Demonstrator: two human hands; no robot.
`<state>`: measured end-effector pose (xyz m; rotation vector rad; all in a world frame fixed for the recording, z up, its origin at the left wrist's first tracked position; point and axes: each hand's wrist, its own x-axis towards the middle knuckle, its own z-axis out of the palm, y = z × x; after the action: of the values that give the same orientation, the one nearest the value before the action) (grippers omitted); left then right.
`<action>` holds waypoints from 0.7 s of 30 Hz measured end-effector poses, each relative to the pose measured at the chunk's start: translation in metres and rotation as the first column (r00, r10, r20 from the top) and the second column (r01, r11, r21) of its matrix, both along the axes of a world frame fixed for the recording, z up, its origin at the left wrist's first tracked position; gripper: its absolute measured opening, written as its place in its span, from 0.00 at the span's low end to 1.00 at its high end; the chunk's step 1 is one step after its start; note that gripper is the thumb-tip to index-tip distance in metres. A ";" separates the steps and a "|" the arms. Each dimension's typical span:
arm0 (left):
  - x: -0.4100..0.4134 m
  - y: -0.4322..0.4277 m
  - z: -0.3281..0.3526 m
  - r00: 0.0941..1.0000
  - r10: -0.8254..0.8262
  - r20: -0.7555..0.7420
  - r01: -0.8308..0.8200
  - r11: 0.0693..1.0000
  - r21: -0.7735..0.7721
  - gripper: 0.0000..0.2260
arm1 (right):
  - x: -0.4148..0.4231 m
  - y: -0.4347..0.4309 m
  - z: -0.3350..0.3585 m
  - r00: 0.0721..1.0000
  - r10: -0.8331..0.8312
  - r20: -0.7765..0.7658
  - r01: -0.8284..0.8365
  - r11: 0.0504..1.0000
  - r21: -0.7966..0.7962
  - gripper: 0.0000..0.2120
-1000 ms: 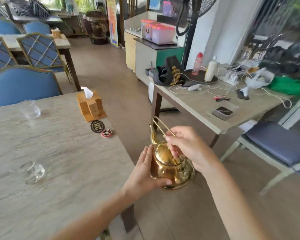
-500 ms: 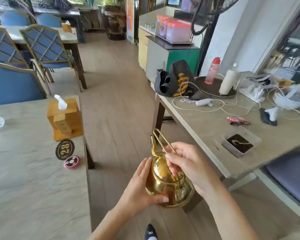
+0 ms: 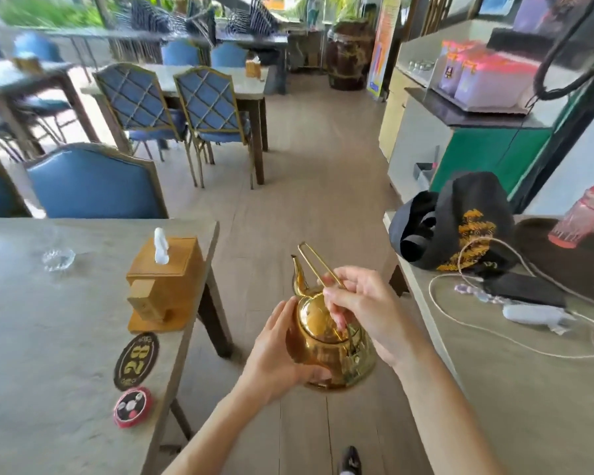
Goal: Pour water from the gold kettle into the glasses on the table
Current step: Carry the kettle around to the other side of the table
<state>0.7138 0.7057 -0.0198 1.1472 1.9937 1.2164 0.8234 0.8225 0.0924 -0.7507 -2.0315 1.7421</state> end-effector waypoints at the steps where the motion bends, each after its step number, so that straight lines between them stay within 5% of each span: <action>1: -0.010 0.015 0.002 1.000 0.026 0.001 -0.026 1.000 0.006 0.52 | -0.014 0.017 0.001 0.999 0.031 -0.014 -0.031 1.000 0.001 0.04; 12: -0.140 0.145 0.014 0.928 0.370 0.030 -0.371 0.926 0.067 0.45 | -0.195 0.174 0.021 0.932 0.360 -0.048 -0.359 0.933 0.012 0.06; 21: -0.285 0.212 0.014 0.831 0.556 0.005 -0.555 0.829 0.064 0.53 | -0.376 0.256 0.023 0.821 0.568 -0.057 -0.570 0.822 -0.022 0.05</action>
<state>0.4293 0.9177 -0.0053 0.5992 2.4084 1.5572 0.4475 1.0787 0.1156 -0.0879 -2.3532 2.0792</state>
